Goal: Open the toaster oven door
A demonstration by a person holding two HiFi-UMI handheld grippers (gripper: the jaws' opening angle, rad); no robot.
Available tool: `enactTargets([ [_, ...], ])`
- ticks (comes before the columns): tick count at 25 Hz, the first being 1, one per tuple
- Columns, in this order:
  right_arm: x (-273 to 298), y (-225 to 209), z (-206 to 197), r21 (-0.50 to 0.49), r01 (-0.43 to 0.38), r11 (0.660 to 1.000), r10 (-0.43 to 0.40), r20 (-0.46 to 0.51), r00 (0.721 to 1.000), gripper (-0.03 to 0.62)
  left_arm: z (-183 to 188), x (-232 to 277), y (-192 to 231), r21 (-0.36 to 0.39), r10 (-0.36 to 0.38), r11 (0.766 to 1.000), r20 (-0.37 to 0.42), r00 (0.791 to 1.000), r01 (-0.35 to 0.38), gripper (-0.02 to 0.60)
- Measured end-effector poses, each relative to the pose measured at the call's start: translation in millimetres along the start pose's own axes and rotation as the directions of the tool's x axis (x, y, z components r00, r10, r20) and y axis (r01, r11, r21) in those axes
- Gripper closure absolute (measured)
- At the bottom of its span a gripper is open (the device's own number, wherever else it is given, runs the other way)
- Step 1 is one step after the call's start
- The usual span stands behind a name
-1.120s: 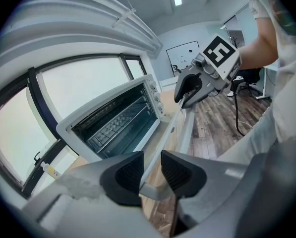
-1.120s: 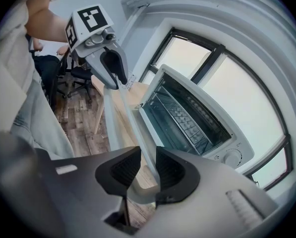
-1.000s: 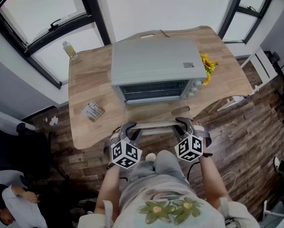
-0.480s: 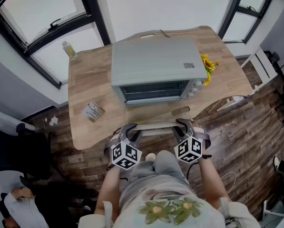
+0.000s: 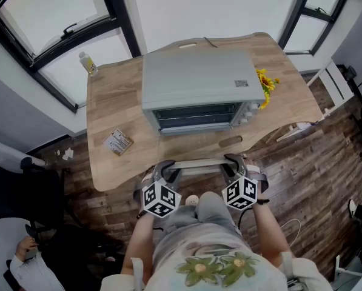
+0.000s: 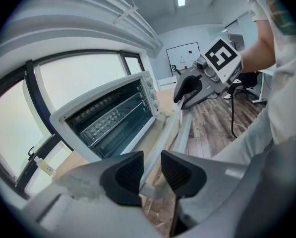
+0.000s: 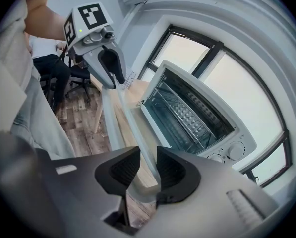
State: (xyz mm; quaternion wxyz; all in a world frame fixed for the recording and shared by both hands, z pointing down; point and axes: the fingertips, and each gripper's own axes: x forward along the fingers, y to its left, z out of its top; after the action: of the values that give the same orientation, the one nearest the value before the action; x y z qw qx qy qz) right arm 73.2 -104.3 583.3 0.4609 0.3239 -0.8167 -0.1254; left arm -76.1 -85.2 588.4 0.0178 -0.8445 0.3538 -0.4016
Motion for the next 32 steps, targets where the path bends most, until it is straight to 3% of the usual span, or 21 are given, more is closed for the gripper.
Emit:
enactTargets([
  [32, 6.6, 22.1, -15.2, -0.017, -0.023, 1.0, 0.022, -0.053, 0.998, 0.484, -18.4, 8.0, -19.0, -0.011, -0.052, 0.999, -0.039, 0.998, 0.052, 0.453],
])
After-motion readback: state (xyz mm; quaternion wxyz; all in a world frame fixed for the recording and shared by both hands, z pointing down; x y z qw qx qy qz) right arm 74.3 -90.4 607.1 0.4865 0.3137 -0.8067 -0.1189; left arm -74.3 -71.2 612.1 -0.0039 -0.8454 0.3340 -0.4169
